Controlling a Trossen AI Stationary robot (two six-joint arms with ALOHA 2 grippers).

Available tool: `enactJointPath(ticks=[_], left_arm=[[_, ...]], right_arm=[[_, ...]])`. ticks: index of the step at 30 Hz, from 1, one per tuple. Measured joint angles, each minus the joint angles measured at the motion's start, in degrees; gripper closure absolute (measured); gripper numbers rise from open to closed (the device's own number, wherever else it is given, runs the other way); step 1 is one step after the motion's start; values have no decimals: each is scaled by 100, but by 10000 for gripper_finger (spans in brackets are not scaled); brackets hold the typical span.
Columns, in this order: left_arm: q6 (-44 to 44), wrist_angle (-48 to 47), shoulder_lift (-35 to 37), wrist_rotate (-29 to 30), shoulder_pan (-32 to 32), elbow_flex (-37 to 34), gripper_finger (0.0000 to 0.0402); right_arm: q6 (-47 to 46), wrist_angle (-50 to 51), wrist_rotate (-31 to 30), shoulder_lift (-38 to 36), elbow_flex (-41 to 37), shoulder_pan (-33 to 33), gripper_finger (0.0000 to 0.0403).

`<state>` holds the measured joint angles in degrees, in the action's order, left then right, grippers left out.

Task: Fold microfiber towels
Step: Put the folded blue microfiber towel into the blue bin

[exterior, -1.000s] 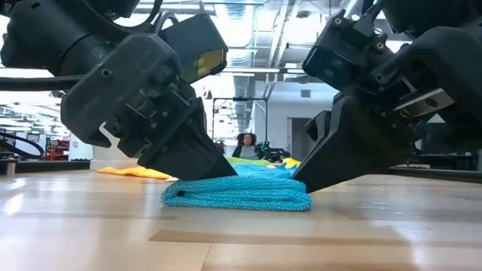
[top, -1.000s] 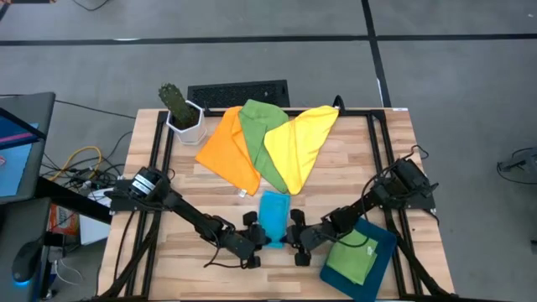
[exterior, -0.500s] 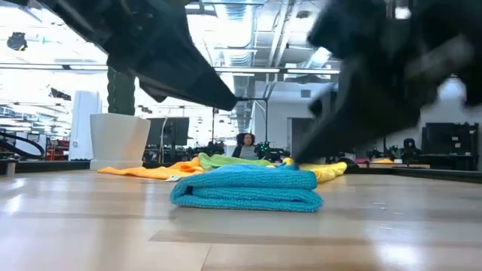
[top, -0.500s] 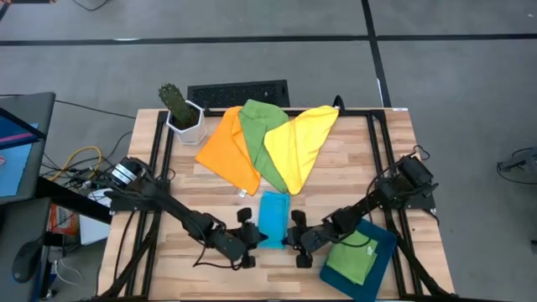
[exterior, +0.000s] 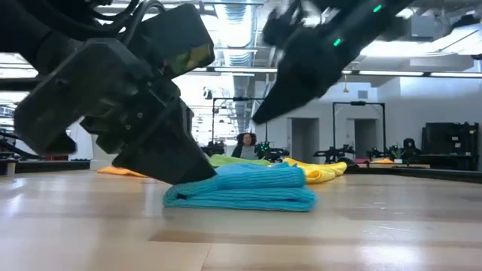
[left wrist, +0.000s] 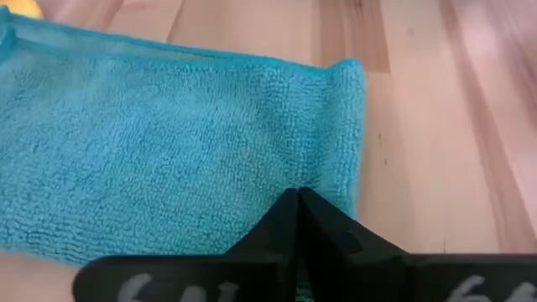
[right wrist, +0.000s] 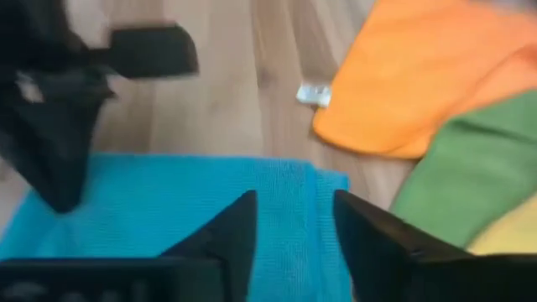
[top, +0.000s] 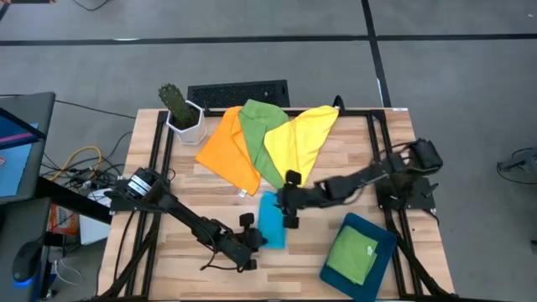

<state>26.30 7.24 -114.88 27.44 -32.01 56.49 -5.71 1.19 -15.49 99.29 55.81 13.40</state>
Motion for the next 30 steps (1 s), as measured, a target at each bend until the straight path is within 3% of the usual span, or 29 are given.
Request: enactJointPath(ticks=[3,6,14,19,30], left_arm=[[11,-658,162,-296,-33,-16,395],[-188,-1072,336,-623,-86,-13,395],[-595,-2090,871,-729,-234,-59,395],[-583,-2067,904,-677,-271,-63,395],[-540,-1967,904,-437,-289,-63,395]], right_arm=[[-25,36,232,436,269,-255,167],[139,149,237,856,592,-389,150],[207,926,931,1587,1424,-695,148],[-220,1124,1300,1639,1522,-779,148],[-1279,1460,1260,1896,1559,-658,161]])
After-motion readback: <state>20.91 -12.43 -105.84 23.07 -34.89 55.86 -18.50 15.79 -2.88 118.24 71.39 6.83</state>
